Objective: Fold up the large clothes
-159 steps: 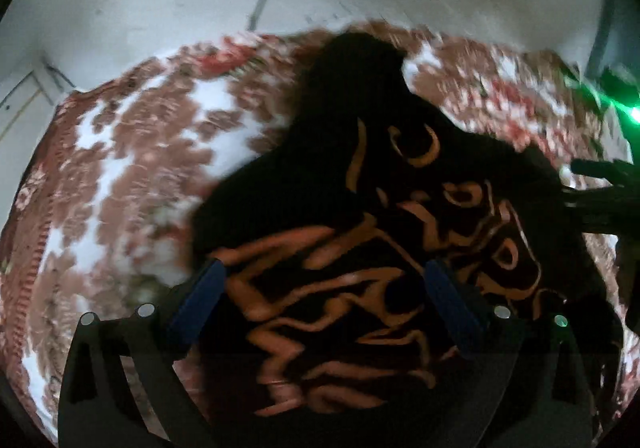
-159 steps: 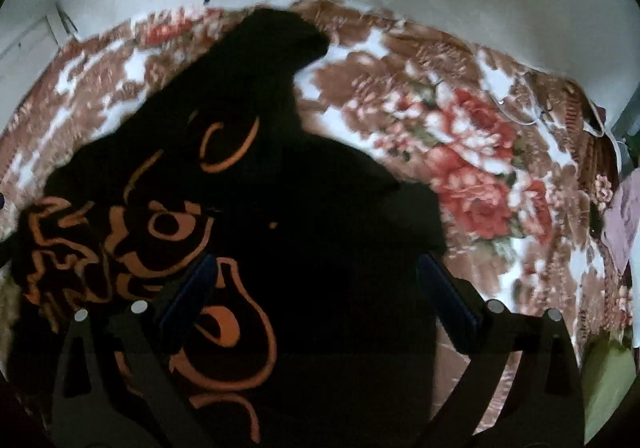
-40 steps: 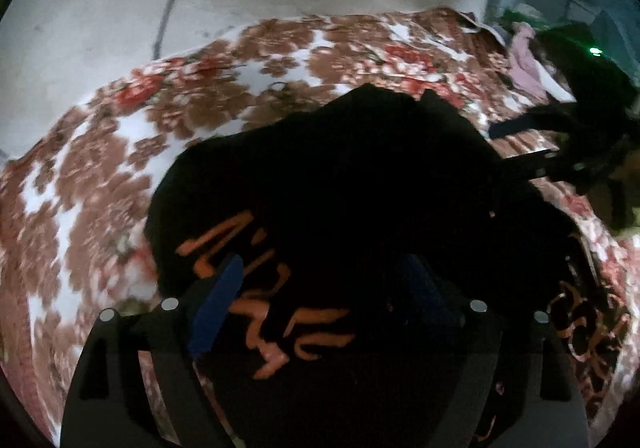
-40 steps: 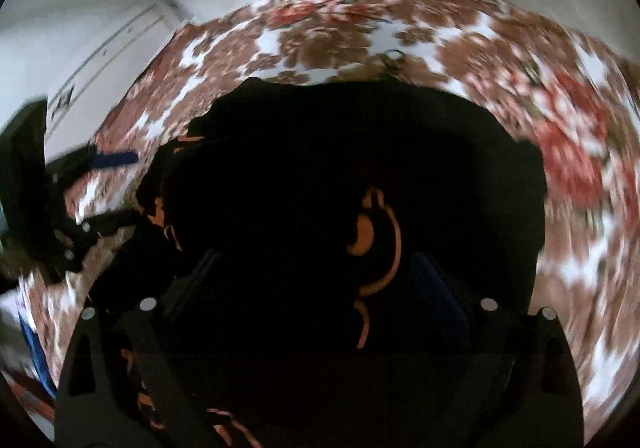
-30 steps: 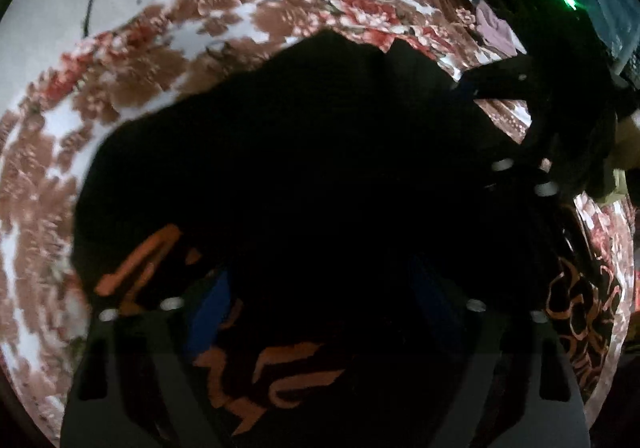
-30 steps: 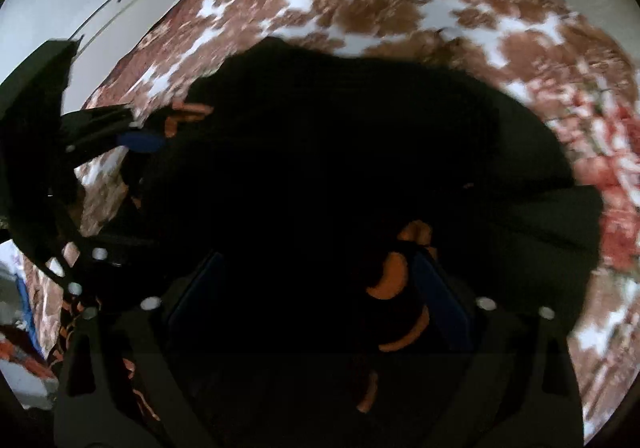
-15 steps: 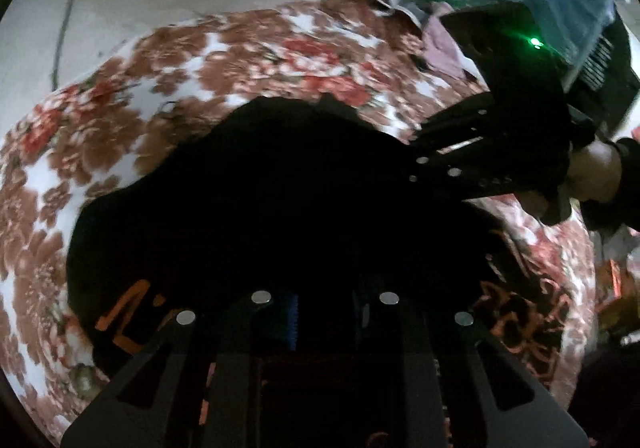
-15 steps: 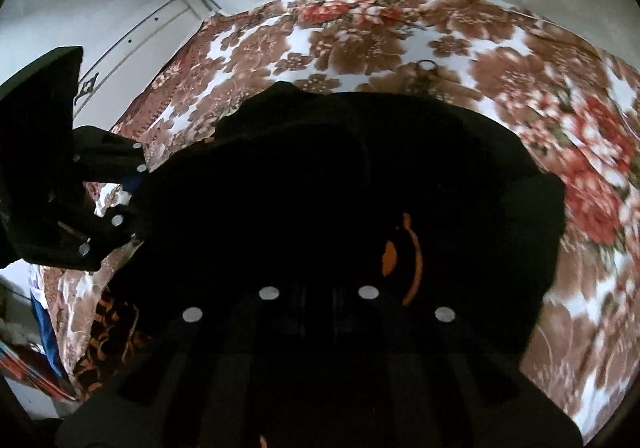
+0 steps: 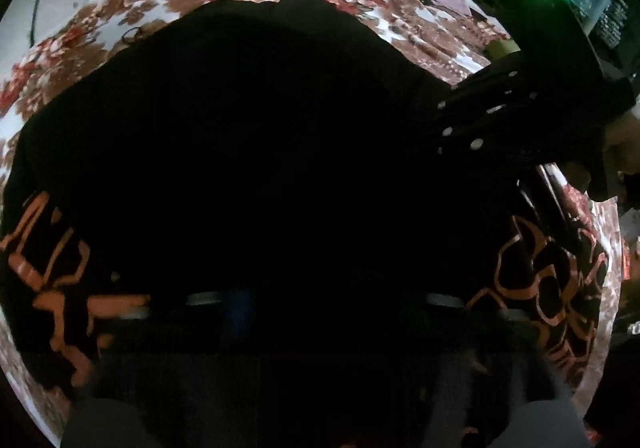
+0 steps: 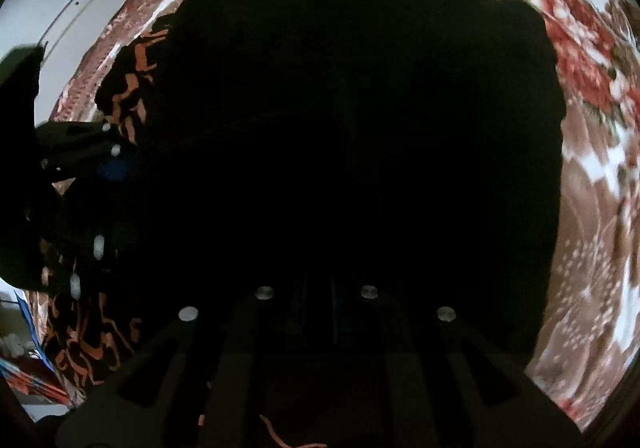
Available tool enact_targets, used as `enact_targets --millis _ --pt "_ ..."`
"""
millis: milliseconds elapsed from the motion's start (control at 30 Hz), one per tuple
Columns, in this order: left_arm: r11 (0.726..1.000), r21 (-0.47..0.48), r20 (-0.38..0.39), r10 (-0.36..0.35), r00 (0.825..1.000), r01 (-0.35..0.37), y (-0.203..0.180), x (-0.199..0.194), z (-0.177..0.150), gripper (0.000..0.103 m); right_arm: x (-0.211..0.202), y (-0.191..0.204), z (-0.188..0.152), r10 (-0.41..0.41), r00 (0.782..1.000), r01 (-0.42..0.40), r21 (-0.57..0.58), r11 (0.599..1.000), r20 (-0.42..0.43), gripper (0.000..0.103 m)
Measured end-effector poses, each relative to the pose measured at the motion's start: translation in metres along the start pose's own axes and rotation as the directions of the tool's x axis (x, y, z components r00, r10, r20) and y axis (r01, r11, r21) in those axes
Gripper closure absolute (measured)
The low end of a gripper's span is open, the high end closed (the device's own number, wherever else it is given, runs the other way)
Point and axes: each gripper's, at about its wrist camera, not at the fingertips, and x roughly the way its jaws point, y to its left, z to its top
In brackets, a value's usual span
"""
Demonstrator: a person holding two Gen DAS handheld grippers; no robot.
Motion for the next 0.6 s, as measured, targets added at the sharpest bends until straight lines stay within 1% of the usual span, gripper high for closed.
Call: enact_targets --millis 33,67,100,133,167,200,233,300,367,400,467,567,600 --pt "1.0 0.002 0.008 0.004 1.0 -0.004 0.0 -0.006 -0.002 0.022 -0.005 0.0 0.002 0.029 1.0 -0.029 0.009 1.0 0.002 0.051" --pt "1.0 0.003 0.012 0.006 1.0 -0.007 0.002 -0.012 -0.003 0.021 -0.012 0.001 0.004 0.045 0.999 -0.045 0.015 0.999 0.013 0.033" --pt "1.0 0.004 0.017 0.02 1.0 -0.02 0.005 -0.02 -0.002 0.02 -0.019 0.003 0.007 0.042 0.999 -0.042 0.011 0.999 0.027 0.027" --pt "0.999 0.0 0.029 0.041 0.999 -0.041 0.01 -0.031 0.0 0.02 -0.032 0.008 0.012 0.016 0.999 -0.015 -0.011 1.0 0.052 0.015" --pt "0.998 -0.018 0.055 0.06 0.997 -0.059 0.019 -0.047 0.004 0.019 -0.044 0.012 0.018 -0.021 0.997 0.024 -0.036 0.999 0.078 0.006" --pt "0.997 -0.033 0.07 0.073 0.995 -0.071 0.024 -0.056 0.007 0.018 -0.059 0.017 0.027 -0.041 0.993 0.048 -0.064 0.997 0.111 0.006" --pt "0.995 -0.061 0.096 0.09 0.991 -0.085 0.034 -0.07 0.012 0.017 -0.069 0.019 0.034 -0.04 0.991 0.05 -0.073 0.996 0.131 0.006" --pt "0.991 -0.105 0.142 0.104 0.984 -0.089 0.05 -0.095 0.023 0.017 -0.088 0.02 0.052 -0.052 0.983 0.065 -0.068 0.996 0.176 0.005" --pt "0.985 -0.099 0.162 0.157 0.974 -0.142 0.056 -0.106 0.035 0.014 -0.097 0.022 0.066 -0.068 0.973 0.089 -0.086 0.992 0.22 0.005" --pt "0.982 -0.083 0.172 0.181 0.968 -0.169 0.058 -0.107 0.041 0.014 -0.096 0.024 0.075 -0.095 0.968 0.121 -0.101 0.987 0.234 0.005" --pt "0.979 -0.07 0.174 0.199 0.964 -0.19 0.06 -0.101 0.048 0.014 -0.087 0.027 0.088 -0.135 0.96 0.166 -0.112 0.98 0.246 0.005" --pt "0.979 -0.057 0.13 0.201 0.971 -0.195 0.063 -0.066 0.056 0.014 -0.054 0.025 0.095 -0.203 0.954 0.23 -0.105 0.967 0.22 0.005" --pt "0.98 -0.049 0.121 0.195 0.973 -0.19 0.063 -0.056 0.055 0.014 -0.044 0.022 0.093 -0.218 0.953 0.243 -0.103 0.964 0.209 0.005"
